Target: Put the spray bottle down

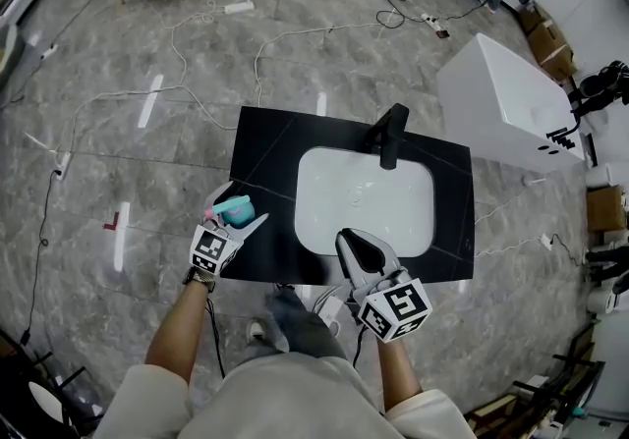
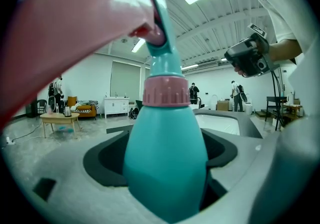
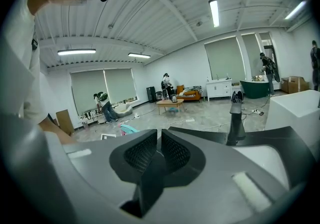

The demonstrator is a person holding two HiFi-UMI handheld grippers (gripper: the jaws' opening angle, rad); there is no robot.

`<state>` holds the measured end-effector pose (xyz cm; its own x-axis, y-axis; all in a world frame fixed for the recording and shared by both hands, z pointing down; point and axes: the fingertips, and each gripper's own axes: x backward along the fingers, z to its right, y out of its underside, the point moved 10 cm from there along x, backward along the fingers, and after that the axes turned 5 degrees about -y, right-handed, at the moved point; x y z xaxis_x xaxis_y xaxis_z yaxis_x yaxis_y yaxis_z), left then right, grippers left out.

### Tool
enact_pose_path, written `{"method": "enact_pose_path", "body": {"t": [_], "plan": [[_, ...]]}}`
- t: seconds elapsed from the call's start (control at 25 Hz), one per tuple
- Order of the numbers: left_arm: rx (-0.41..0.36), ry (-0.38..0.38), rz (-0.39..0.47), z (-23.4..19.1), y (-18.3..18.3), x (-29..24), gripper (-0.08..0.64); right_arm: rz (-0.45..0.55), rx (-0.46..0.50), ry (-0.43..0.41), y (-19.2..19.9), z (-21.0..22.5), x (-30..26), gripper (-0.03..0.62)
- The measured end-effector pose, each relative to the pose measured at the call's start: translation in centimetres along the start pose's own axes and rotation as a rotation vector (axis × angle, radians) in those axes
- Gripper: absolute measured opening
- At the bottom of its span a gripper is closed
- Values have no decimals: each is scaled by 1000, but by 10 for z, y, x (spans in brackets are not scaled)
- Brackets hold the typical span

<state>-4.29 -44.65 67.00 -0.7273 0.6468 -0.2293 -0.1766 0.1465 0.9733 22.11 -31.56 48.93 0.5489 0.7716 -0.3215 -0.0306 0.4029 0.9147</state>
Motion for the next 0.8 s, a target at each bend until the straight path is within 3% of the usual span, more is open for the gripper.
{"method": "enact_pose_path", "body": {"t": [0.48, 0.8], "plan": [[62, -71, 7, -2, 8, 24, 454, 4, 13, -8, 2, -9, 9, 33], [55, -109, -6, 0, 4, 65, 454, 48, 19, -45, -5, -27, 13, 22]]}}
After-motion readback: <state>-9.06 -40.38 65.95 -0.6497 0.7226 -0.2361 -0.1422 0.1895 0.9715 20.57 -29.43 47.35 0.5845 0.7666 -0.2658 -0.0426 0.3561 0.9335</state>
